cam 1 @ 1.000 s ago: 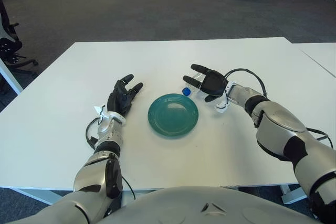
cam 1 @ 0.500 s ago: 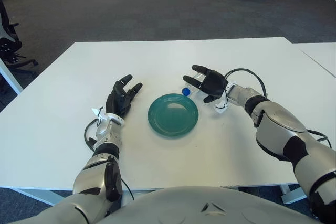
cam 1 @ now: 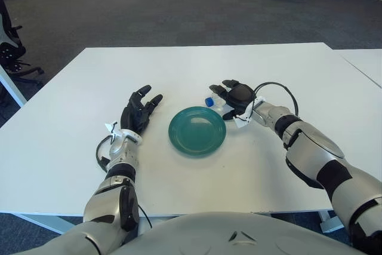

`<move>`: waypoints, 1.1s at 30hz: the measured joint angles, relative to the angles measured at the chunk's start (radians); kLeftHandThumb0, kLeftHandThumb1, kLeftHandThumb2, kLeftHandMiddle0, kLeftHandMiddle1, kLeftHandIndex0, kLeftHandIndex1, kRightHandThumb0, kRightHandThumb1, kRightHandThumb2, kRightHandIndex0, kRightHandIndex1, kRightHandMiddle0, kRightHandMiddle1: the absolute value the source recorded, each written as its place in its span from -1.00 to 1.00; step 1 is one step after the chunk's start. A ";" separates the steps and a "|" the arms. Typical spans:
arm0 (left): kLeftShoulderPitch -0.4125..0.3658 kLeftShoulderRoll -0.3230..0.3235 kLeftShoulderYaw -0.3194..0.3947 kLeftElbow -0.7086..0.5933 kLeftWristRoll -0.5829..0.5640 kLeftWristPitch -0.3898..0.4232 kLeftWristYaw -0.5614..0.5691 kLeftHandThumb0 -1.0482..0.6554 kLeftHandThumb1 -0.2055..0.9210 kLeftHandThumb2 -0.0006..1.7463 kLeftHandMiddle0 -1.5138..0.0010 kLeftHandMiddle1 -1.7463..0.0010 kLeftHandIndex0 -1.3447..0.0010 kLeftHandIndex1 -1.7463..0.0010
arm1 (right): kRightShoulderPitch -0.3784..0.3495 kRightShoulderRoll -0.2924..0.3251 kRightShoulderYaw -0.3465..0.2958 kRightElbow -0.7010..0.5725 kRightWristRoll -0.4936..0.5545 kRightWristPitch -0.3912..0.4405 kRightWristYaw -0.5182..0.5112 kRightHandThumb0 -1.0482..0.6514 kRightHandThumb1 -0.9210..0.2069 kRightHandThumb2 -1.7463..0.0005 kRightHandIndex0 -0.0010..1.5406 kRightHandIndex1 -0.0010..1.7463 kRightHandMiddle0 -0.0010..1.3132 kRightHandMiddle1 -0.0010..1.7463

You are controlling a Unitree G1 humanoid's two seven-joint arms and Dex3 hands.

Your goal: Put the bottle into the plate.

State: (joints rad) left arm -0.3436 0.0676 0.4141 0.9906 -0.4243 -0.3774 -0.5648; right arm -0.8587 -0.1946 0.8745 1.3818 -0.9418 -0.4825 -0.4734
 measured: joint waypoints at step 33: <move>0.007 0.000 0.001 -0.015 -0.001 0.017 -0.031 -0.90 1.00 0.11 0.30 0.28 0.73 -0.23 | -0.013 0.023 -0.097 -0.020 0.063 -0.008 0.212 0.36 -0.37 0.09 -0.38 0.61 -0.86 0.72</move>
State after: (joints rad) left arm -0.3367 0.0677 0.4156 0.9757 -0.4250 -0.3608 -0.5962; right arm -0.8720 -0.1720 0.7778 1.3616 -0.8787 -0.4907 -0.2615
